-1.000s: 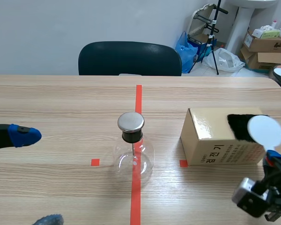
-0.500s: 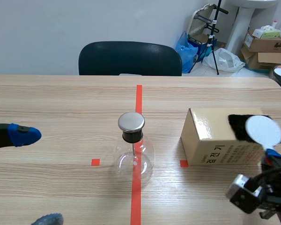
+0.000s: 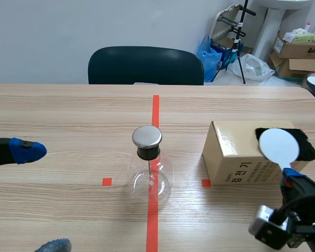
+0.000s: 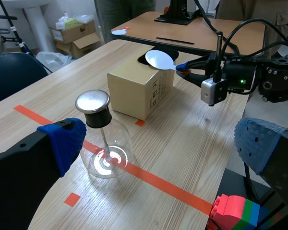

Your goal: Do the electroscope experiment

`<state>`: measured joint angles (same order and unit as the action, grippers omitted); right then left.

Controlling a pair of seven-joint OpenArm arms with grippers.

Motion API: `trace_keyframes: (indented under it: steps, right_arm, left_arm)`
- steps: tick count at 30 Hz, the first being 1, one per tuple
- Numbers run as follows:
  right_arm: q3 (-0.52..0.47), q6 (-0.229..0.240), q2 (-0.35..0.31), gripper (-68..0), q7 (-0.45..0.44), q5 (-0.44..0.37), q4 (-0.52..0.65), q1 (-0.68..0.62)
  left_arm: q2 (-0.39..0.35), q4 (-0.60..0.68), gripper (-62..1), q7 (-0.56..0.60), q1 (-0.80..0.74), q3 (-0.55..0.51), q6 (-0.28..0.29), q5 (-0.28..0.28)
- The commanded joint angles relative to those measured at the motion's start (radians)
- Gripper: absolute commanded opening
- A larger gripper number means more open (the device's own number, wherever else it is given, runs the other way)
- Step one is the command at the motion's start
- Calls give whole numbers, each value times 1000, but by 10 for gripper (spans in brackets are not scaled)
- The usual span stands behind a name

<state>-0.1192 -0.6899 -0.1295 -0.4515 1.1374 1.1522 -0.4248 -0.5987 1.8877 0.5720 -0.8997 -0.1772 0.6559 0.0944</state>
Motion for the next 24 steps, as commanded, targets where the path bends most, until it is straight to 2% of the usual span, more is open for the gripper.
trace_keyframes:
  steps: [1,2,5,6,7,9,10,11,14,15,16,18,19,22,23,24]
  right_arm:
    - [-11,3,-12,-665,93,-15,10,3]
    - [-11,6,-14,-665,90,-15,10,0]
    - [-10,6,-17,-665,-66,-5,10,1]
    - [-10,6,-16,-665,-84,-9,10,1]
    - [-11,1,-13,-665,-58,-21,10,1]
    - [-11,-7,-11,-665,69,-23,10,-2]
    - [-11,-3,-12,-665,99,-23,10,-3]
    - [-11,10,-14,-665,80,-21,10,-5]
    - [-10,28,-14,-665,-108,-11,10,-5]
    - [-10,19,-13,-665,-112,-13,10,-5]
    - [-10,2,-13,-665,-67,-22,10,-5]
    - [-11,3,-15,-665,67,-23,10,-8]
    - [-11,13,-17,-665,79,-22,10,-11]
    - [-10,33,-20,-665,-93,-8,10,-9]
    - [-10,32,-18,-665,-118,-8,10,-8]
    - [-10,21,-15,-665,-92,-13,11,-8]
  left_arm:
    - [2,8,14,10,0,5,-3,13]
    - [3,8,14,10,0,5,-3,13]
    - [3,8,14,6,0,5,-3,13]
    - [3,8,14,6,0,5,-3,13]
    - [3,8,14,6,0,5,-3,13]
    - [2,8,14,7,0,5,-7,13]
    - [3,8,14,7,0,5,-11,13]
    - [3,8,14,7,0,5,-14,13]
    - [3,8,14,7,0,5,-14,13]
    - [3,8,14,7,0,5,-14,13]
    - [3,8,14,7,0,5,-14,13]
    - [3,8,14,7,0,5,-14,13]
    - [3,8,14,7,0,5,-14,13]
    - [3,8,14,7,0,5,-14,13]
    - [3,8,14,7,0,5,-14,13]
    - [3,8,14,7,0,5,-14,13]
